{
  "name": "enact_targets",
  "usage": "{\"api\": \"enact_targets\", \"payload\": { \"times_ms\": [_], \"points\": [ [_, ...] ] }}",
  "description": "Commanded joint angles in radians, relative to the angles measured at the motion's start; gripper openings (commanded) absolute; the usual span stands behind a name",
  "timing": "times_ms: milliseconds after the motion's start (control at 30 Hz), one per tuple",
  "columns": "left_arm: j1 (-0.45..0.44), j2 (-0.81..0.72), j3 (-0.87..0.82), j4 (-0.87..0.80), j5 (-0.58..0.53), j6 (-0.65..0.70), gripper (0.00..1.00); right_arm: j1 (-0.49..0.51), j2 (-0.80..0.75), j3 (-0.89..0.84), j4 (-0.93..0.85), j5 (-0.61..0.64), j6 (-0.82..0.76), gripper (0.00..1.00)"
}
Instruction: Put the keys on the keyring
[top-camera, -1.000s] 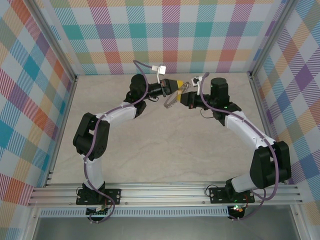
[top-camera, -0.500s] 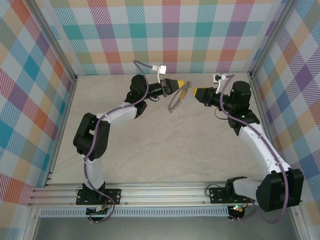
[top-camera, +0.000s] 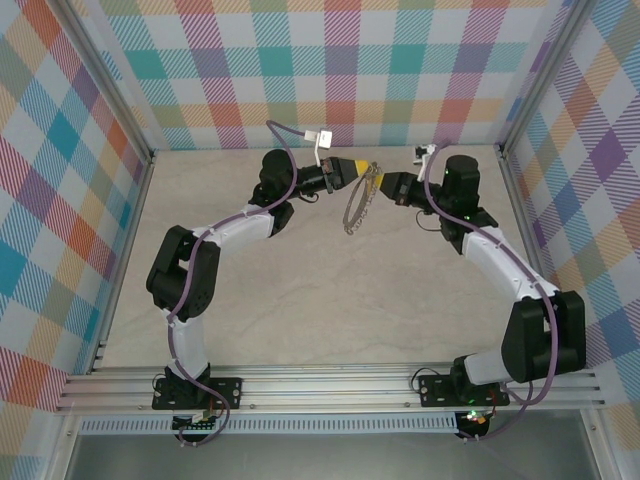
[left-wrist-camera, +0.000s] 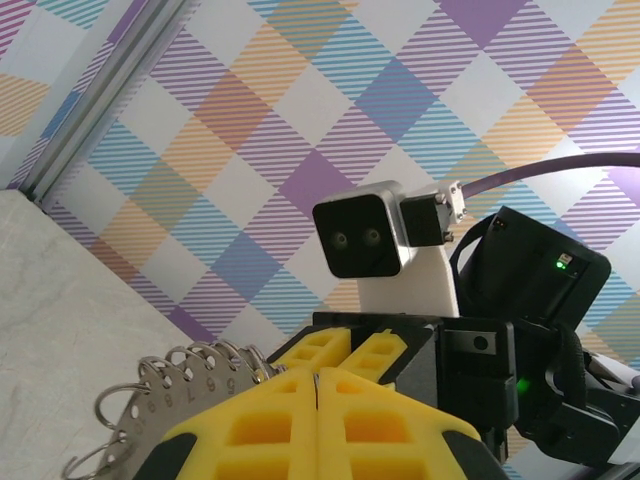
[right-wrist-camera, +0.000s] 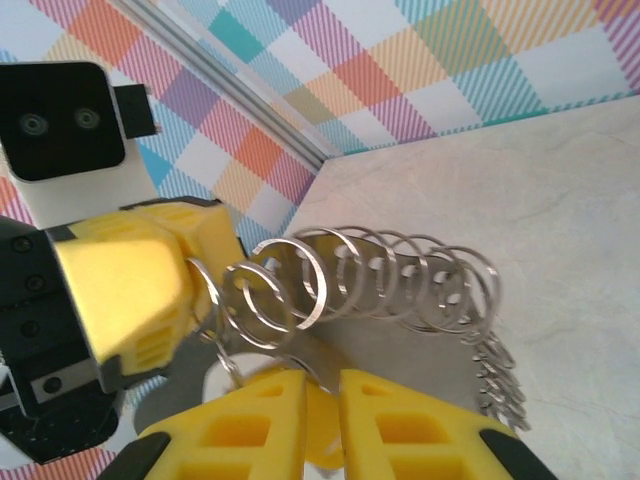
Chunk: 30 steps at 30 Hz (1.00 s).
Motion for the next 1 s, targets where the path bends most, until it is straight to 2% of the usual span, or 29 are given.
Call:
{"api": "enact_targets", "payload": {
  "times_ms": [0, 233, 700, 967],
  "points": [
    [-0.009, -0.035, 0.000, 0.077, 0.009, -0.002, 0.00, 0.033, 0.012, 0.050, 0.060, -0.036, 0.010, 0.15],
    [-0.009, -0.041, -0.005, 0.062, -0.001, 0.010, 0.00, 0.074, -0.026, 0.031, 0.037, -0.045, -0.002, 0.13],
    [-0.019, -0.045, -0.004, 0.061, -0.003, 0.013, 0.00, 0.075, -0.017, 0.024, 0.079, 0.010, 0.038, 0.13],
    [-0.019, -0.052, -0.013, 0.063, -0.004, 0.017, 0.00, -0.007, -0.169, -0.070, 0.065, 0.062, 0.059, 0.15]
  ]
}}
